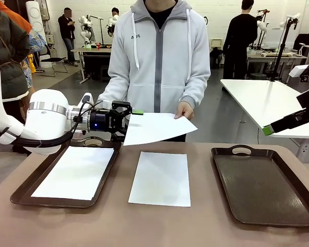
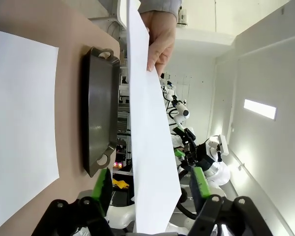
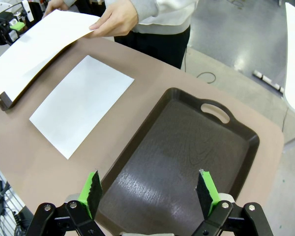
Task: Sort the A4 documents.
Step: Receive the A4 Paper.
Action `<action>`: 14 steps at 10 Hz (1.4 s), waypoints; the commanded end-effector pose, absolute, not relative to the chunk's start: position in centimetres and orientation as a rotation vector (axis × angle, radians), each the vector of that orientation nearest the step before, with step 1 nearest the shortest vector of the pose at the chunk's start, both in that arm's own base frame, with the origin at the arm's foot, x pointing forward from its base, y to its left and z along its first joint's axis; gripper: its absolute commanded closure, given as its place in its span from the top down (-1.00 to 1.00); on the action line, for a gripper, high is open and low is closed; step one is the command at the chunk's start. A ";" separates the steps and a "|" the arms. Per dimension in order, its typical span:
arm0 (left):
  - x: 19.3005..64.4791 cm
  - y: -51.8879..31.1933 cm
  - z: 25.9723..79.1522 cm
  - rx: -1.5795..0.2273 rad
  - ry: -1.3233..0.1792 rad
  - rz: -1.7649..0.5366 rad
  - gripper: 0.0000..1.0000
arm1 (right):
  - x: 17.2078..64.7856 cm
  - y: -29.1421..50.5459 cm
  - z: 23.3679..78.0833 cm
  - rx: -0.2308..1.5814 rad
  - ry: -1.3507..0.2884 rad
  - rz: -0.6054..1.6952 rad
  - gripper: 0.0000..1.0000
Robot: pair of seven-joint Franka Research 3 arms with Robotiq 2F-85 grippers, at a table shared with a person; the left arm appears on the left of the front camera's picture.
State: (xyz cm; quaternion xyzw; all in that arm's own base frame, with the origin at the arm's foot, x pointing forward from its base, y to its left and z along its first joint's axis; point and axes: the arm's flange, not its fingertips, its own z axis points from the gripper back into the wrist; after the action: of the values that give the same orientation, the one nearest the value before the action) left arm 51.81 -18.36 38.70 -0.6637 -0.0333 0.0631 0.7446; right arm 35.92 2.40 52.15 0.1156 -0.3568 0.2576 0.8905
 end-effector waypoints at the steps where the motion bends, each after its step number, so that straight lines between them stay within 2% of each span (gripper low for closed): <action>1: 51.8 -18.7 39.1 -1.454 -0.101 0.144 0.52 | 36.0 2.4 52.0 0.246 -0.739 0.537 1.00; 2: 51.7 -18.7 39.1 -1.455 -0.103 0.146 -0.12 | 36.0 2.4 52.0 0.246 -0.739 0.537 1.00; 3: 51.7 -18.6 39.1 -1.453 -0.105 0.148 0.15 | 36.0 2.4 52.0 0.246 -0.739 0.537 1.00; 4: 51.6 -18.6 39.1 -1.449 -0.109 0.147 -0.50 | 36.0 2.4 52.0 0.246 -0.739 0.537 1.00; 5: 51.5 -18.6 39.1 -1.443 -0.112 0.145 -0.23 | 36.0 2.4 52.0 0.246 -0.739 0.537 1.00; 6: 51.5 -18.6 39.1 -1.442 -0.111 0.146 -0.87 | 36.0 2.4 52.0 0.246 -0.739 0.537 1.00; 7: 51.5 -18.5 39.1 -1.441 -0.111 0.146 -0.60 | 36.0 2.4 52.0 0.246 -0.739 0.537 1.00; 8: 51.5 -18.5 39.1 -1.439 -0.108 0.146 -1.00 | 36.0 2.4 52.0 0.246 -0.739 0.537 1.00; 14: 51.6 -18.3 38.9 -1.432 -0.103 0.149 -1.00 | 36.0 2.4 52.0 0.246 -0.739 0.537 1.00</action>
State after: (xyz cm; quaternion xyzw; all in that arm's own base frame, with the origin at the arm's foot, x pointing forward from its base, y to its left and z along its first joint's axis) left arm 51.82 -18.20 38.84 -0.6601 -0.0385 0.0655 0.7473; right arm 35.92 2.40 52.15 0.1156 -0.3568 0.2576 0.8905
